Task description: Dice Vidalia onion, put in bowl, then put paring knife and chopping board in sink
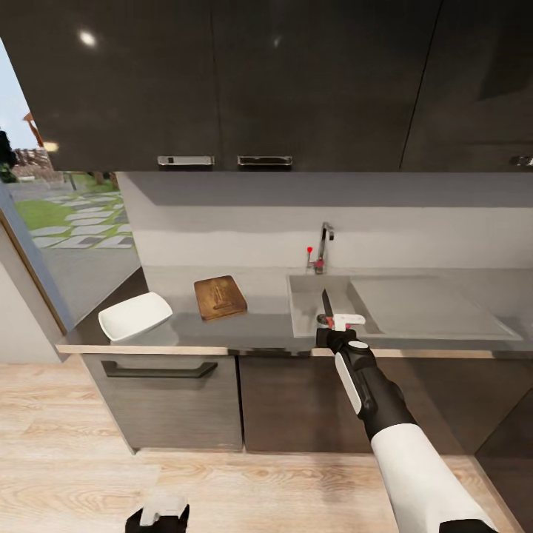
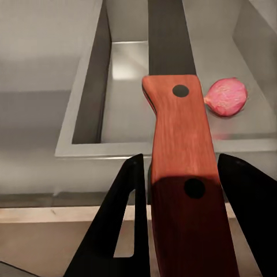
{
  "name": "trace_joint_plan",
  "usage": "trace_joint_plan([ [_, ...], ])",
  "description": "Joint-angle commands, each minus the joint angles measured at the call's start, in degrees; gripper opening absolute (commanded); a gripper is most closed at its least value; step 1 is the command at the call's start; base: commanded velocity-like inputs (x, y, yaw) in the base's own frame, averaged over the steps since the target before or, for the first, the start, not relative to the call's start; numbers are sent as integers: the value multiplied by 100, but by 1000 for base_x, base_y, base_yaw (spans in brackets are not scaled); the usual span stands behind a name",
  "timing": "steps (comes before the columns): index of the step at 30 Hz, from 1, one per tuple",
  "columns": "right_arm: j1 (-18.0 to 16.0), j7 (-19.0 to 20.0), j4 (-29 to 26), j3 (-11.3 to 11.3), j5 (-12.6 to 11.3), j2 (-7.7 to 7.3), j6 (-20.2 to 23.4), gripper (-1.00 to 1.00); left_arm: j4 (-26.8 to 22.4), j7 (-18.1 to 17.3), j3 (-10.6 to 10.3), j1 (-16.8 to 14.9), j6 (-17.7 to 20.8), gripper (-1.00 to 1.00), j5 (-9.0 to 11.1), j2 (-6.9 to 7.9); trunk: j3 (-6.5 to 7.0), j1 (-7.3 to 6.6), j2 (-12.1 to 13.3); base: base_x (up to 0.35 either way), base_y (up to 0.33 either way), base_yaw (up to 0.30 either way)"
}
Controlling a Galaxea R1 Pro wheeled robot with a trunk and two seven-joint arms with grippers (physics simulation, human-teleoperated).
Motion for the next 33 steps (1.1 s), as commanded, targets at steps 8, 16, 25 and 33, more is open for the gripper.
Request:
trace_joint_plan([
  [8,-4,-23,-8,1,8,-13,33,-100,-2140,-11,-397,0,1242,100,5,-2,-9,1,-6,0,0,0],
  [16,-4,-24,-8,-1,11,-17,33,-100,-2971,-17,-753,-7,1807,100,3,-123,-9,1,-6,0,0,0],
  [25,-4,-24,-8,-9,11,-25,33,-100,-3022,-22,-769,-676,2501,100,4,-394,-9,1,-6,0,0,0],
  [33,-4,-24,-8,-17,13,-26,33,-100,-3024,-16,-769,-1596,3108,100,13,-545,-9,1,-6,0,0,0],
])
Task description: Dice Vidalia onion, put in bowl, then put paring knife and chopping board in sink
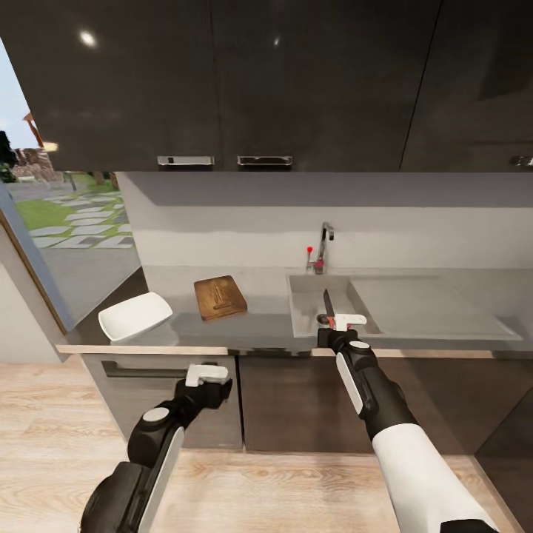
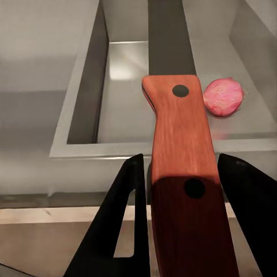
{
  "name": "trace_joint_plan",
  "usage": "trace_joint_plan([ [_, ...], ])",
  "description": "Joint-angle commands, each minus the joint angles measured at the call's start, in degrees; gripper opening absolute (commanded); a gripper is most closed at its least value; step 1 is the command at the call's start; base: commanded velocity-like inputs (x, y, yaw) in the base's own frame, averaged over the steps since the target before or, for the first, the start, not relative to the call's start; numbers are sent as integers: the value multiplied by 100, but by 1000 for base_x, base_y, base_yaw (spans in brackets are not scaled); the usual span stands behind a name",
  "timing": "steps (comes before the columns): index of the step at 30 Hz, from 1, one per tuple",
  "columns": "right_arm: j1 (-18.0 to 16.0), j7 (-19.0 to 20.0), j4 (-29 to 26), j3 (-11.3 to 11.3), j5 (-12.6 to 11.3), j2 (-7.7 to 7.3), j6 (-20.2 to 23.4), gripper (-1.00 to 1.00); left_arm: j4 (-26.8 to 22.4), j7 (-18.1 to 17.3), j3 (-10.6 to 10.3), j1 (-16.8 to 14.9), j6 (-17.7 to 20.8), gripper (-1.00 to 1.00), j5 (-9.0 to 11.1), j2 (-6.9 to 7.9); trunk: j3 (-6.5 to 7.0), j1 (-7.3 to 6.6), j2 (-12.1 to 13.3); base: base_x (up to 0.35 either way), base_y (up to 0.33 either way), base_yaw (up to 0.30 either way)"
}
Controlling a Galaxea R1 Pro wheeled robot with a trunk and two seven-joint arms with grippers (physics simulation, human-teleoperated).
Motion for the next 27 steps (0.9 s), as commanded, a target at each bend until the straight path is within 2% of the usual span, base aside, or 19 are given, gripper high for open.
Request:
trace_joint_plan([
  [1,-4,-22,-8,5,5,1,34,-100,-7,0,0,-111,154,100,4,-26,-9,1,-7,0,0,0],
  [4,-4,-19,-8,4,7,1,34,-100,-7,-5,0,-553,549,100,4,-62,-9,1,-7,0,0,0],
  [9,-4,-19,-8,-1,4,1,34,-100,-2,1,0,-965,723,100,12,-97,-9,1,-7,0,0,0],
  [13,-4,-14,-8,-4,3,1,34,-100,1,0,0,-1337,1224,100,13,-110,-9,1,-7,0,0,0],
  [14,-4,-15,-8,-4,4,1,34,-100,12,0,0,-1515,1404,100,13,-111,-9,1,-7,0,0,0],
  [20,-4,-13,-8,-5,3,1,34,-100,163,9,0,-1971,1586,100,15,-122,-9,1,-7,0,0,0],
  [24,-4,-16,-15,-9,4,1,34,-100,656,15,0,-2372,1604,100,8,-144,-9,1,-7,0,0,0],
  [27,-4,-15,-16,-13,3,-74,34,-100,1356,12,0,-2867,1598,100,5,-149,-9,1,-7,0,0,0],
])
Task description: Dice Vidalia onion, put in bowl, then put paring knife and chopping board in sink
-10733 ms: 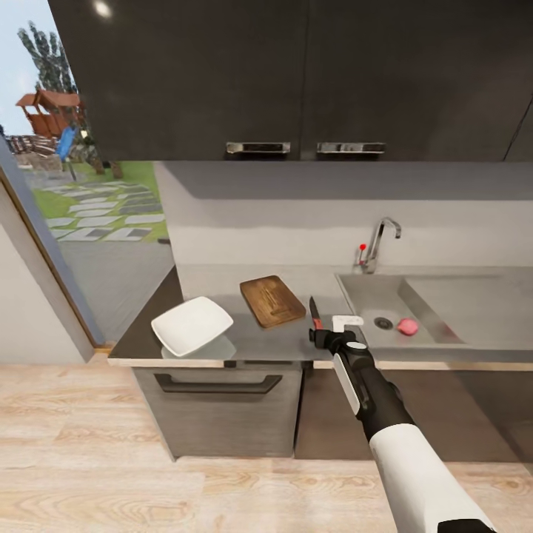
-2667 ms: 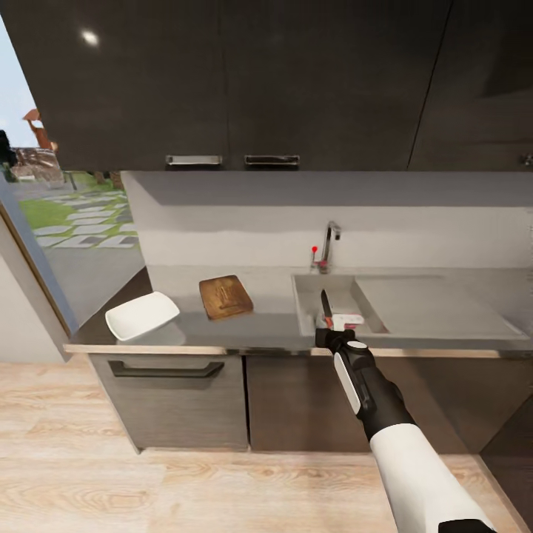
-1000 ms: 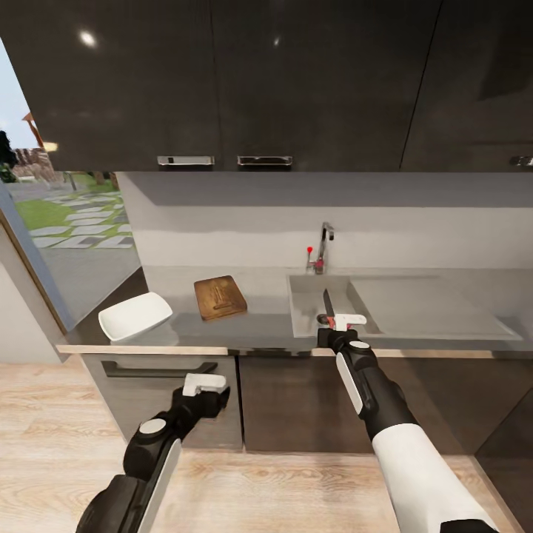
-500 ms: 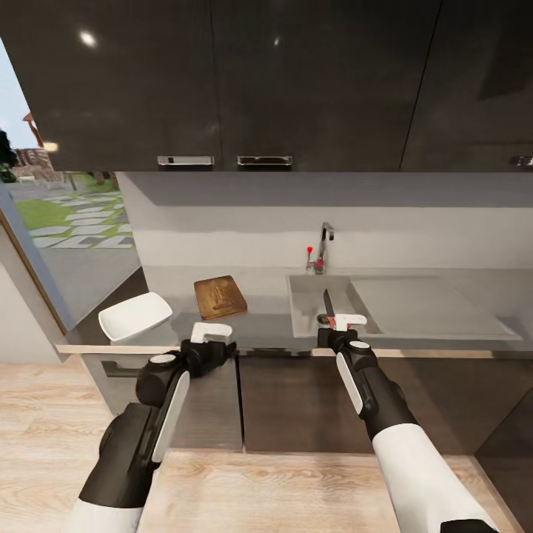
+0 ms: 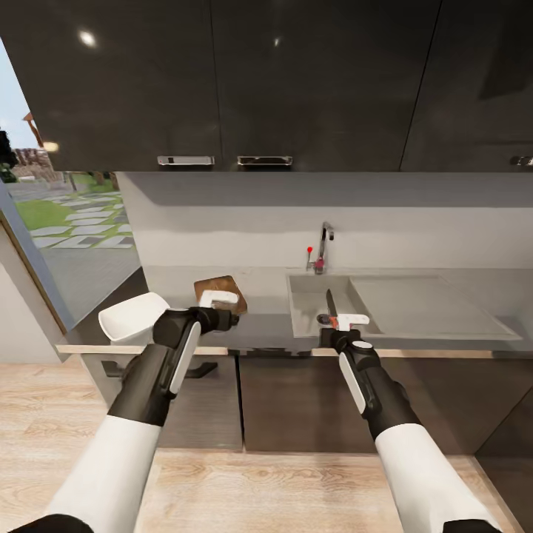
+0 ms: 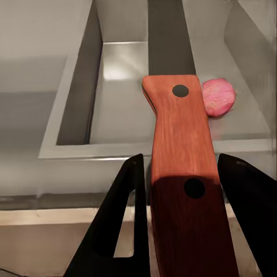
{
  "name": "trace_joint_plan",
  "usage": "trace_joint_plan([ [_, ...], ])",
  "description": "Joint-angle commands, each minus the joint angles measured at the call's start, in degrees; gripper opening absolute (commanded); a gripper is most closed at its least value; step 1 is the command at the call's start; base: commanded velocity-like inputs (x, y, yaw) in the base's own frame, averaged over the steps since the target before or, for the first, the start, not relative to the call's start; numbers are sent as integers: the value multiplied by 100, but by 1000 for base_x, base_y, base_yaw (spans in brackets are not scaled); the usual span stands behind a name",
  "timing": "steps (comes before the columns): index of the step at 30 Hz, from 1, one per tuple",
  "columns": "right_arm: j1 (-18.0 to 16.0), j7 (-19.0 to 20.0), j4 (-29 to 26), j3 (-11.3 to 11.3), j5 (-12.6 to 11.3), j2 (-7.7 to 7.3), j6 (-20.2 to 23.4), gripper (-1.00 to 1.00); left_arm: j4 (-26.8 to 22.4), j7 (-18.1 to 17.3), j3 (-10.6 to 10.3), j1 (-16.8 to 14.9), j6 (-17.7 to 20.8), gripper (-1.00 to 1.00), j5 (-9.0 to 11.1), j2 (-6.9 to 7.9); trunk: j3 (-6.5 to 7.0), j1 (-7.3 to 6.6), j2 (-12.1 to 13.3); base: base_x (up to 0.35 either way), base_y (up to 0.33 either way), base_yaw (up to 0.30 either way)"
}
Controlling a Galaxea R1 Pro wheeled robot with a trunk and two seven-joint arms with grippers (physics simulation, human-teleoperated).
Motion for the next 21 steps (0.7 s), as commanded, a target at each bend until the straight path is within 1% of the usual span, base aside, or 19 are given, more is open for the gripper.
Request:
trace_joint_plan([
  [1,-4,-20,-11,2,1,-23,33,-100,228,2,-1,-146,19,100,5,-4,-9,1,-7,0,0,0],
  [2,-4,-19,-14,-2,0,-48,33,-100,563,2,-1,-344,7,100,8,-6,-9,1,-7,0,0,0],
  [3,-4,-19,-15,-3,0,-58,33,-100,777,2,-1,-465,-2,100,10,-9,-9,1,-7,0,0,0],
  [6,-4,-23,-30,-5,0,-69,33,-100,1299,-4,-1,-726,-42,100,6,-30,-9,1,-7,0,0,0],
  [8,-4,-25,-82,-5,0,-72,33,-100,1730,-6,-1,-928,-198,100,5,-40,-9,1,-7,0,0,0],
  [12,-4,-27,-141,-6,1,-101,33,-100,2312,-27,-1,-1192,-532,100,4,-43,-9,1,-7,0,0,0],
  [16,-4,-27,-229,-6,0,-235,37,-100,2449,-86,-1,-1258,-632,100,10,-38,-9,1,-7,0,0,0],
  [18,-4,-27,-264,-16,0,-286,40,-100,2417,-260,-6,-1270,-653,100,12,-31,-9,1,-7,0,0,0],
  [20,-4,-27,-354,-27,0,-331,41,-100,2379,-569,-16,-1274,-663,100,9,-8,-9,1,-7,0,0,0],
  [21,-4,-27,-375,-28,0,-346,43,-100,2375,-634,-18,-1274,-664,100,8,-1,-9,1,-7,0,0,0],
])
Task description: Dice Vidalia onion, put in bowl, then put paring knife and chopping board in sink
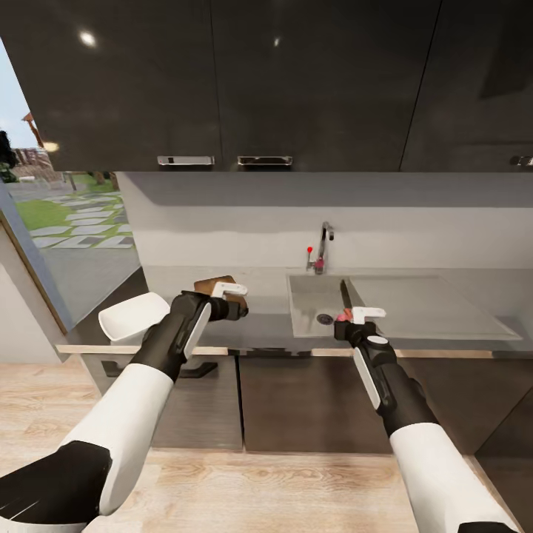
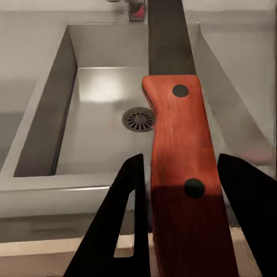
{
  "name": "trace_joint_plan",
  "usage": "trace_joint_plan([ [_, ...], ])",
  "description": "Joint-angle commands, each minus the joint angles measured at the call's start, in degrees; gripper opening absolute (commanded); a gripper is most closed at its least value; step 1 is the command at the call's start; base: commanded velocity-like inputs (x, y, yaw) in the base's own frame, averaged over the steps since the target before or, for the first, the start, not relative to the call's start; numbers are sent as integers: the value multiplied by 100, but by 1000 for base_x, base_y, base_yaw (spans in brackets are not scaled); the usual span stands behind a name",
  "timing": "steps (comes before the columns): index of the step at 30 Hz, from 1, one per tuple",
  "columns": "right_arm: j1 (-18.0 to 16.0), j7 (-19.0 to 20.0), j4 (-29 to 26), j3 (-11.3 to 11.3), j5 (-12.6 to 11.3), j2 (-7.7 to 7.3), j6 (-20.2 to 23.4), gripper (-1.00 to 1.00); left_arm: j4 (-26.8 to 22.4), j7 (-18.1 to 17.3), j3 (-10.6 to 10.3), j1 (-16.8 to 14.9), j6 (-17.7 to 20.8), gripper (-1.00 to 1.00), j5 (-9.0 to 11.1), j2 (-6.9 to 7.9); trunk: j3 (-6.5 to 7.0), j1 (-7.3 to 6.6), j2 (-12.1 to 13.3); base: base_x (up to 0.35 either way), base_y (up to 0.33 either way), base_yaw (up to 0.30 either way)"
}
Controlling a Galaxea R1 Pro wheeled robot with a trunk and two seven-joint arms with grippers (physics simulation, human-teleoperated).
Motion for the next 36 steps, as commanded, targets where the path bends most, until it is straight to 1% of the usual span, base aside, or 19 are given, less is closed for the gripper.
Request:
trace_joint_plan([
  [1,-4,-17,-43,-1,2,-34,39,-100,-8,-124,-6,-5,21,100,1,14,-9,1,-7,0,0,0],
  [5,-4,-17,-94,-3,-5,-122,49,-100,3,-303,-16,-3,7,100,-3,56,-9,1,-7,0,0,0],
  [9,-4,-17,-105,-3,-6,-143,52,-100,26,-339,-18,3,-2,100,-14,91,-9,1,-7,40,0,0],
  [14,-4,-20,-108,-4,-6,-148,50,-100,34,-346,-18,11,-5,100,-30,210,-9,1,-7,303,0,0],
  [16,-4,-22,-108,-4,-5,-149,49,-100,42,-345,-18,11,-9,100,-36,232,-9,1,-7,338,0,0],
  [24,-4,-26,-108,-9,1,-158,49,-100,66,-344,-26,11,-13,100,-49,247,-11,1,-7,322,0,0],
  [31,-4,-28,-110,-18,2,-167,49,-100,66,-349,-27,11,-13,100,-60,255,-56,1,-7,60,0,0],
  [36,-4,-34,-151,-20,0,-203,57,-100,66,-352,-27,11,-13,100,-63,256,-99,1,-7,5,0,0],
])
